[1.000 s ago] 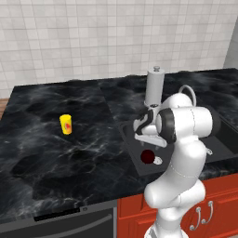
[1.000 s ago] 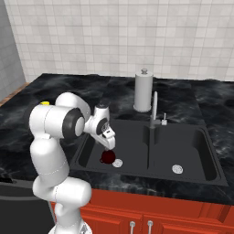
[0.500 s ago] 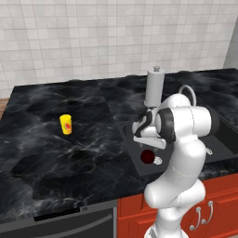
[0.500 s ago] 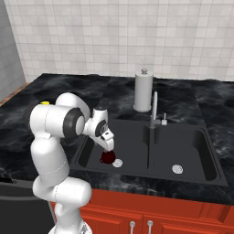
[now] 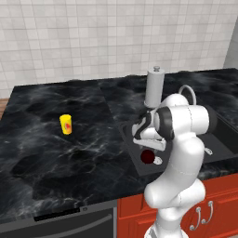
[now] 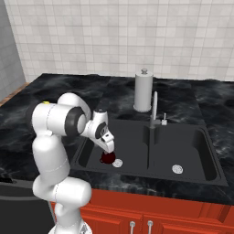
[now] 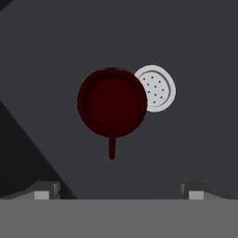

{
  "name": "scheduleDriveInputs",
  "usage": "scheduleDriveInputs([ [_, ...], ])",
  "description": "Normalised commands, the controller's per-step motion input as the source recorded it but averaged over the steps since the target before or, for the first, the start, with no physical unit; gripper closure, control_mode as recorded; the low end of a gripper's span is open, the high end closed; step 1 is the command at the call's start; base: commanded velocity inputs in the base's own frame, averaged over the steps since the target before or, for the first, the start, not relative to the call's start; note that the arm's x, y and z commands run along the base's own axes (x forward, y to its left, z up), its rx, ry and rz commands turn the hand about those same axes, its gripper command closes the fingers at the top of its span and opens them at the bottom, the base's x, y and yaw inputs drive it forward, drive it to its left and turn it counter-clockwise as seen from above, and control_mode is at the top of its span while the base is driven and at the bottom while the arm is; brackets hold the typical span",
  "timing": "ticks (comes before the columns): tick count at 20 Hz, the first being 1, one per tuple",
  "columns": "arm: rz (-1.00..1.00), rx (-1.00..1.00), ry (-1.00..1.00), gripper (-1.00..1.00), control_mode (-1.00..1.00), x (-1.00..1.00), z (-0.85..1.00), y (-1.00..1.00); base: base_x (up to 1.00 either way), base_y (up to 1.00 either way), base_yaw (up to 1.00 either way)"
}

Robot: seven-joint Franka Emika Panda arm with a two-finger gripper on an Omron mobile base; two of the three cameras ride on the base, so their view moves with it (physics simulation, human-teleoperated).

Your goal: Move any existing items from the left basin to the right basin for drying. Then move the cup from the counter to the left basin of the sink for washing.

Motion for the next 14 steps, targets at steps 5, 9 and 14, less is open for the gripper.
scheduleDriveInputs([
  [5, 0.01, 0.0, 0.0, -1.0, -1.0, 0.09, -0.14, 0.01, 0.0, 0.0, 0.0],
  [9, 0.01, 0.0, 0.0, -1.0, -1.0, 0.09, -0.14, 0.0, 0.0, 0.0, 0.0],
  [14, 0.01, 0.0, 0.0, -1.0, -1.0, 0.1, -0.14, 0.0, 0.0, 0.0, 0.0],
])
